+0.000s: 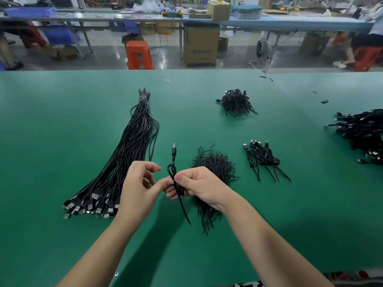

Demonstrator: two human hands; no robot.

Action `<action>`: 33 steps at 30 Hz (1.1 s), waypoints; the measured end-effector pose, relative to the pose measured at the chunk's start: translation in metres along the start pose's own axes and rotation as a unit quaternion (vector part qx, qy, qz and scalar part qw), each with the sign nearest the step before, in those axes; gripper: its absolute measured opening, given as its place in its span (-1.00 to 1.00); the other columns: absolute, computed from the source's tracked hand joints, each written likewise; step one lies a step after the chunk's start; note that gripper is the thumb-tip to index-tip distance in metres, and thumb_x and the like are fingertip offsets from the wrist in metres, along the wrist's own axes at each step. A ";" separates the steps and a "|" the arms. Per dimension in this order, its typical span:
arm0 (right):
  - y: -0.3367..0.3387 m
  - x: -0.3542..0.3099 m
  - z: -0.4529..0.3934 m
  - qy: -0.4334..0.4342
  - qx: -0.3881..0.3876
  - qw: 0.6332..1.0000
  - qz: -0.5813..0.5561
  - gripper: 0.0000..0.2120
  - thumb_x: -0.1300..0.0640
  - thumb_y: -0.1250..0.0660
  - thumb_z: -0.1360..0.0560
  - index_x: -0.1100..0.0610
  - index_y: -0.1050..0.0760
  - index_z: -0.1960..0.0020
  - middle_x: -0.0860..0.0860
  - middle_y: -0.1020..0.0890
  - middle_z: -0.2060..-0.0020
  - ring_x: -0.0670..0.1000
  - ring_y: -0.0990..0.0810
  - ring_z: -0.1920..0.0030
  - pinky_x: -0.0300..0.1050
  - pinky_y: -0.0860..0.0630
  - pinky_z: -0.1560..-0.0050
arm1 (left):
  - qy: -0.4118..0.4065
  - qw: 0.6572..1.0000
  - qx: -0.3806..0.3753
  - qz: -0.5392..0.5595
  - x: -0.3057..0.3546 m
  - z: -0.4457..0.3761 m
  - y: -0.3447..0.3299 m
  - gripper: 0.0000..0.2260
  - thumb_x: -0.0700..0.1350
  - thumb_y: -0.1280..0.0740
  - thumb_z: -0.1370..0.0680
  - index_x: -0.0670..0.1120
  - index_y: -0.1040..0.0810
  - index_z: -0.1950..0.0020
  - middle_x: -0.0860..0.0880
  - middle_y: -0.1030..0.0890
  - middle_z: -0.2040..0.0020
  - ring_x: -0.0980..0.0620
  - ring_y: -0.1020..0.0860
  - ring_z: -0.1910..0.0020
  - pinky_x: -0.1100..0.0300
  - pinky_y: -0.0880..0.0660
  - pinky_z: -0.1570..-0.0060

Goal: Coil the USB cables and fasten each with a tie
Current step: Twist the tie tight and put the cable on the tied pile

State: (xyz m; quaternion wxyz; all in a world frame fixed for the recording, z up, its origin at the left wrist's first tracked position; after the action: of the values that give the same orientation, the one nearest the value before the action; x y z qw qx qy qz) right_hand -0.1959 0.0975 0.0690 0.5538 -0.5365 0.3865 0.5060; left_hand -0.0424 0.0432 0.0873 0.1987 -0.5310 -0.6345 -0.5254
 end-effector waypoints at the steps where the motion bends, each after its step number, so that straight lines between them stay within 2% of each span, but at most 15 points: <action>1: 0.001 -0.001 0.000 0.003 0.007 1.000 -0.004 -0.74 0.03 -0.36 -0.56 0.21 -0.68 -0.03 0.16 -0.73 0.11 0.09 -0.72 0.09 -0.10 -0.65 0.01 | -0.005 1.000 -0.007 0.001 0.001 -0.001 -0.001 -0.66 -0.16 -0.58 -0.39 0.13 -0.47 0.07 0.07 -0.45 0.15 0.18 -0.45 0.28 0.40 -0.36 0.27; 4: 0.010 -0.002 0.000 0.006 0.058 0.998 0.005 -0.83 0.00 -0.46 -0.47 0.10 -0.71 0.12 0.08 -0.72 0.19 0.01 -0.70 0.15 -0.16 -0.63 0.09 | -0.001 1.000 -0.027 0.011 0.001 -0.001 -0.005 -0.69 -0.13 -0.57 -0.40 0.13 -0.49 0.07 0.09 -0.44 0.13 0.15 -0.46 0.29 0.22 -0.48 0.27; 6: 0.020 -0.001 0.000 0.012 0.107 0.993 0.057 -0.87 -0.01 -0.50 -0.45 0.04 -0.72 0.15 -0.02 -0.71 0.20 -0.08 -0.64 0.15 -0.17 -0.55 0.01 | 0.007 0.999 -0.036 0.011 -0.001 0.000 -0.009 -0.74 -0.09 -0.56 -0.42 0.13 -0.52 0.06 0.14 -0.44 0.13 0.14 -0.47 0.29 0.08 -0.54 0.30; 8: 0.027 -0.002 0.002 0.013 0.140 0.985 0.097 -0.88 -0.05 -0.51 -0.44 -0.01 -0.72 0.17 -0.11 -0.71 0.23 -0.18 -0.61 0.17 -0.22 -0.48 0.00 | 0.004 0.999 -0.032 0.011 -0.005 -0.002 -0.012 -0.78 -0.05 -0.53 -0.45 0.14 -0.52 0.07 0.17 -0.45 0.14 0.15 -0.48 0.27 0.21 -0.51 0.29; 10: 0.033 -0.003 0.003 0.007 0.164 0.980 0.109 -0.87 -0.05 -0.52 -0.45 0.00 -0.72 0.18 -0.14 -0.68 0.31 -0.25 -0.55 0.31 -0.33 -0.45 0.15 | -0.017 0.999 -0.019 -0.023 -0.012 -0.005 -0.017 -0.86 -0.04 -0.46 -0.52 0.12 -0.51 0.09 0.16 -0.47 0.15 0.15 -0.49 0.24 0.34 -0.42 0.26; 12: 0.040 -0.005 0.004 0.001 0.191 0.975 0.115 -0.85 -0.04 -0.53 -0.45 0.02 -0.72 0.22 -0.08 -0.59 0.39 -0.19 -0.45 0.43 -0.33 -0.43 0.32 | -0.063 0.986 -0.024 -0.151 -0.023 -0.006 -0.027 -0.95 -0.06 -0.38 -0.58 -0.01 -0.56 0.04 0.09 -0.53 0.10 0.13 -0.52 0.20 0.24 -0.44 0.19; 15: 0.048 -0.008 0.005 0.002 0.212 0.969 0.128 -0.80 0.00 -0.53 -0.47 0.04 -0.69 0.29 -0.03 -0.51 0.48 -0.11 -0.41 0.47 -0.28 -0.43 0.38 | -0.056 0.940 -0.102 -0.322 -0.055 -0.002 -0.060 -0.75 -0.06 -0.30 -0.62 -0.15 -0.56 -0.22 -0.11 -0.58 -0.19 -0.12 -0.55 -0.16 0.01 -0.48 -0.13; 17: 0.057 -0.014 0.005 -0.003 0.228 0.955 0.187 -0.79 -0.05 -0.52 -0.47 0.01 -0.69 0.29 -0.04 -0.52 0.51 -0.10 -0.42 0.47 -0.23 -0.47 0.35 | -0.005 0.912 -0.155 -0.381 -0.078 0.003 -0.079 -0.62 0.02 -0.18 -0.65 -0.11 -0.43 -0.42 -0.13 -0.43 -0.45 -0.11 -0.37 -0.44 -0.02 -0.32 -0.39; 19: 0.075 -0.021 0.006 -0.010 0.257 0.921 0.294 -0.79 -0.13 -0.49 -0.47 -0.05 -0.68 0.26 -0.02 -0.57 0.51 -0.12 -0.42 0.50 -0.17 -0.52 0.30 | 0.022 0.895 -0.173 -0.411 -0.093 0.008 -0.090 -0.57 0.06 -0.11 -0.66 -0.07 -0.34 -0.49 -0.11 -0.32 -0.54 -0.08 -0.23 -0.54 0.00 -0.19 -0.48; 20: 0.087 -0.025 0.006 -0.016 0.275 0.896 0.348 -0.78 -0.17 -0.46 -0.47 -0.07 -0.67 0.24 -0.02 -0.61 0.48 -0.13 -0.39 0.53 -0.18 -0.52 0.31 | 0.027 0.891 -0.170 -0.419 -0.096 0.009 -0.092 -0.58 0.05 -0.12 -0.66 -0.07 -0.37 -0.48 -0.11 -0.34 -0.53 -0.08 -0.24 -0.54 -0.01 -0.19 -0.48; 22: 0.114 -0.033 0.007 -0.038 0.308 0.842 0.441 -0.75 -0.22 -0.43 -0.48 -0.07 -0.68 0.20 -0.05 -0.63 0.46 -0.15 -0.34 0.58 -0.17 -0.50 0.33 | 0.030 0.892 -0.148 -0.426 -0.096 0.012 -0.094 -0.62 0.00 -0.22 -0.61 -0.11 -0.49 -0.39 -0.14 -0.46 -0.44 -0.11 -0.35 -0.48 -0.05 -0.29 -0.42; 25: 0.159 -0.042 0.011 -0.090 0.340 0.757 0.552 -0.62 -0.23 -0.37 -0.52 0.04 -0.66 0.25 -0.05 -0.62 0.44 -0.12 -0.43 0.51 -0.24 -0.35 0.44 | 0.017 0.900 -0.130 -0.416 -0.095 0.015 -0.093 -0.67 -0.11 -0.37 -0.52 -0.17 -0.61 -0.25 -0.18 -0.59 -0.30 -0.15 -0.49 -0.37 -0.10 -0.42 -0.31; 28: 0.205 -0.048 0.015 -0.143 0.372 0.686 0.609 -0.62 -0.20 -0.38 -0.54 0.06 -0.63 0.28 -0.06 -0.55 0.45 -0.04 -0.51 0.40 -0.23 -0.26 0.41 | 0.006 0.908 -0.121 -0.401 -0.094 0.016 -0.091 -0.70 -0.16 -0.41 -0.48 -0.18 -0.64 -0.20 -0.17 -0.63 -0.25 -0.15 -0.53 -0.32 -0.09 -0.45 -0.28; 30: 0.231 -0.047 0.013 -0.192 0.377 0.654 0.627 -0.63 -0.20 -0.39 -0.54 0.10 -0.66 0.16 0.00 -0.61 0.34 0.08 -0.57 0.27 -0.18 -0.35 0.33 | 0.001 0.912 -0.107 -0.397 -0.092 0.016 -0.091 -0.72 -0.16 -0.35 -0.48 -0.18 -0.64 -0.17 -0.17 -0.64 -0.22 -0.15 -0.54 -0.31 -0.09 -0.45 -0.27; 33: 0.262 -0.041 0.008 -0.254 0.377 0.645 0.614 -0.61 -0.18 -0.41 -0.53 0.18 -0.63 0.07 0.10 -0.65 0.16 0.14 -0.57 0.17 -0.14 -0.40 0.23 | 0.001 0.915 -0.099 -0.392 -0.089 0.015 -0.090 -0.65 -0.10 -0.23 -0.48 -0.18 -0.64 -0.17 -0.16 -0.64 -0.22 -0.15 -0.54 -0.31 -0.09 -0.45 -0.27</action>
State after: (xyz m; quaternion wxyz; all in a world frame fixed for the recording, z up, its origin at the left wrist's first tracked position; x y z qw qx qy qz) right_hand -0.4601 0.0760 0.0561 0.3476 0.2288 0.6286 0.6571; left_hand -0.0856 0.0256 -0.0321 -0.0756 -0.2563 -0.7362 -0.6218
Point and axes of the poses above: each hand's wrist, its own z-axis away from the middle knuckle, its own y-axis out of the back of the hand, x = y × z, the point moved 5 cm from there along -z, towards the middle knuckle
